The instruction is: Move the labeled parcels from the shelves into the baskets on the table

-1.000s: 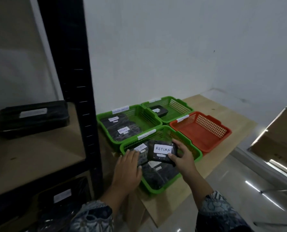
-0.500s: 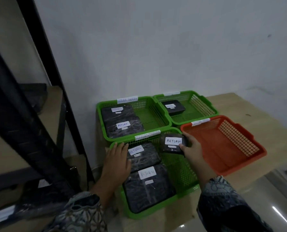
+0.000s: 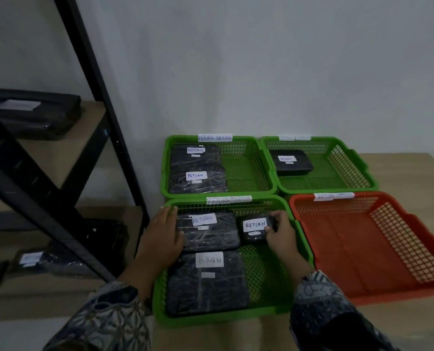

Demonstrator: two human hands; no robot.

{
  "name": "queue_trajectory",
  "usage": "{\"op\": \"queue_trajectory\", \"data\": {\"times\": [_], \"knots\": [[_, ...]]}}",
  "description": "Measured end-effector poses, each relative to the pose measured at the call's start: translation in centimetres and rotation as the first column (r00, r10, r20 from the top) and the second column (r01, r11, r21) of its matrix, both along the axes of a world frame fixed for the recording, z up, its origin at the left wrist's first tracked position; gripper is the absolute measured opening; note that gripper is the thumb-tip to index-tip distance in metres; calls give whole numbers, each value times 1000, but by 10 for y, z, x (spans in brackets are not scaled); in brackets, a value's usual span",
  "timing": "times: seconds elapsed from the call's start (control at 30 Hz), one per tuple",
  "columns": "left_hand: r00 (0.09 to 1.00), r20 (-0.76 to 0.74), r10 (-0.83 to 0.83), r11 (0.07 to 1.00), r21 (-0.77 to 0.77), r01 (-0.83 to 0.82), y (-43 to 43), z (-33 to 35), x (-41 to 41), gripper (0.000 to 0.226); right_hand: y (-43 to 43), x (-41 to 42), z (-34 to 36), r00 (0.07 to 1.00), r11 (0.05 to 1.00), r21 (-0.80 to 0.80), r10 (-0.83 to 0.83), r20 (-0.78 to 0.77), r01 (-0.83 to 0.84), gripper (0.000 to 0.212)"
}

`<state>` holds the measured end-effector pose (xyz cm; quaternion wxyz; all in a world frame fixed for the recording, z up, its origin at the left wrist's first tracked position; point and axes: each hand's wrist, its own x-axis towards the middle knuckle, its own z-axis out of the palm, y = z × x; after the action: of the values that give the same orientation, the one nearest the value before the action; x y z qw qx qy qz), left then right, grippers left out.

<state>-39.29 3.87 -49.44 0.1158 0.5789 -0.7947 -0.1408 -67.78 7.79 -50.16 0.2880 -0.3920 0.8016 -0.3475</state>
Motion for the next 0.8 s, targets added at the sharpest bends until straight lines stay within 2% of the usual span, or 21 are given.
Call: {"op": "queue_trajectory", "data": {"times": [0.1, 0.17, 0.23, 0.37, 0.67, 0.8], "knots": [[1000, 5, 4, 1000, 4, -5, 0, -1, -1, 62, -7, -2, -5, 988, 998, 22, 55, -142, -52, 17], [1000, 15, 0, 1000, 0, 0, 0, -1, -1, 62, -11, -4, -8, 964, 987, 90, 147, -221, -130, 23], [1000, 28, -8, 1000, -10, 9, 0, 0, -1, 62, -12, -5, -10, 952, 974, 144, 206, -228, -176, 33], [1000, 27, 3, 1000, -22, -2, 0, -1, -1, 63, -9, -6, -11, 943, 965, 151, 244, -225, -214, 42], [998, 67, -2, 1000, -28, 3, 0, 0, -3, 62, -3, 0, -8, 898, 954, 171, 289, -332, -244, 44], [999, 44, -7, 1000, 12, 6, 1, 2, -2, 63, 2, 3, -3, 879, 935, 239, 334, -340, -263, 46]]}}
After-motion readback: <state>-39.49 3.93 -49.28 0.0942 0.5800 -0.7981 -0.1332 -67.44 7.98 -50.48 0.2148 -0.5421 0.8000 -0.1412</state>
